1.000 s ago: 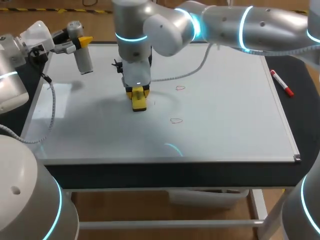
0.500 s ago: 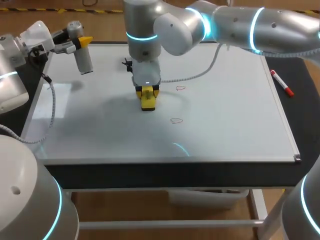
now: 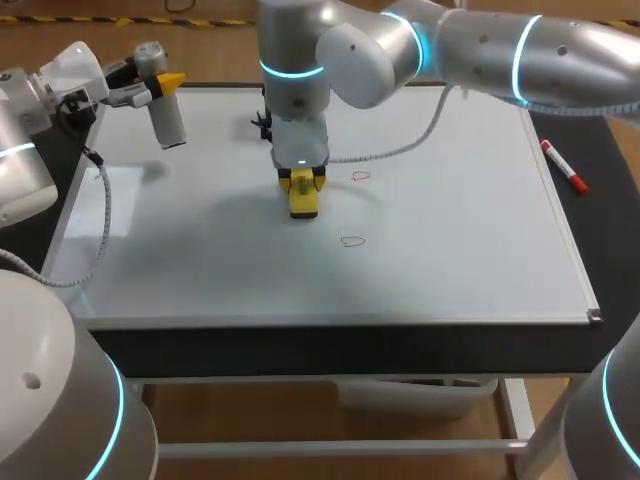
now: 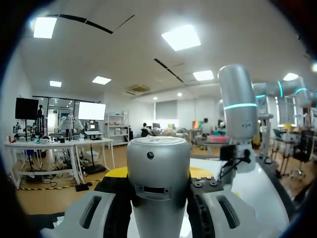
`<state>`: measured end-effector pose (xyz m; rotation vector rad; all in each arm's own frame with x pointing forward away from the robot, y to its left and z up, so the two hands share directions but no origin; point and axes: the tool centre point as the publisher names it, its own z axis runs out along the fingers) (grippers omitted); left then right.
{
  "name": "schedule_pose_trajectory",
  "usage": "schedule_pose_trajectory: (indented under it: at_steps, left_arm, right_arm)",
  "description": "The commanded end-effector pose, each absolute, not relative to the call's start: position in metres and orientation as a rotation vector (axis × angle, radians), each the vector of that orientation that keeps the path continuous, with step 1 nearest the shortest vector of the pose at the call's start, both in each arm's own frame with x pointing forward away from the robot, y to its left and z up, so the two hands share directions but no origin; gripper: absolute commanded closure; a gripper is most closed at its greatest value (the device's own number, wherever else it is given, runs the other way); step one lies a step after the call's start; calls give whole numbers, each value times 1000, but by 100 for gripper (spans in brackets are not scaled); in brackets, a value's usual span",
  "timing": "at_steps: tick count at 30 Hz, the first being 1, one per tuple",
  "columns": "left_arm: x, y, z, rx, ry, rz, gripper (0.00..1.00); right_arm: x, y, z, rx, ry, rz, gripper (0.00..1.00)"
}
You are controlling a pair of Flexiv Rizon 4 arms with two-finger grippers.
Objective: Pick up the inspection probe, press it on each red-marked spot on the whiteboard one by one, put down the probe, pick up the eraser, and wipe off all the red marks.
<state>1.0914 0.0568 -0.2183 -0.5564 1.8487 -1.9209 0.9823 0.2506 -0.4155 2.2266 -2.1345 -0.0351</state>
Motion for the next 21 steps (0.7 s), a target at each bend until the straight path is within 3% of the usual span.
schedule_pose_trajectory:
  at_steps: [1,9,21]
  left_arm:
    - [1091,57,-217,-557,1847,-1919,100]
    - [1091,57,-217,-557,1847,-1919,100]
    - [1091,57,-217,-557,1847,-1919,100]
  right_arm:
    - [984,240,-399,2228,-2135,-22,100]
    - [997,210,-386,2174,-2212,-5,100]
    - [1018,126,-365,1969,-2434,82,100]
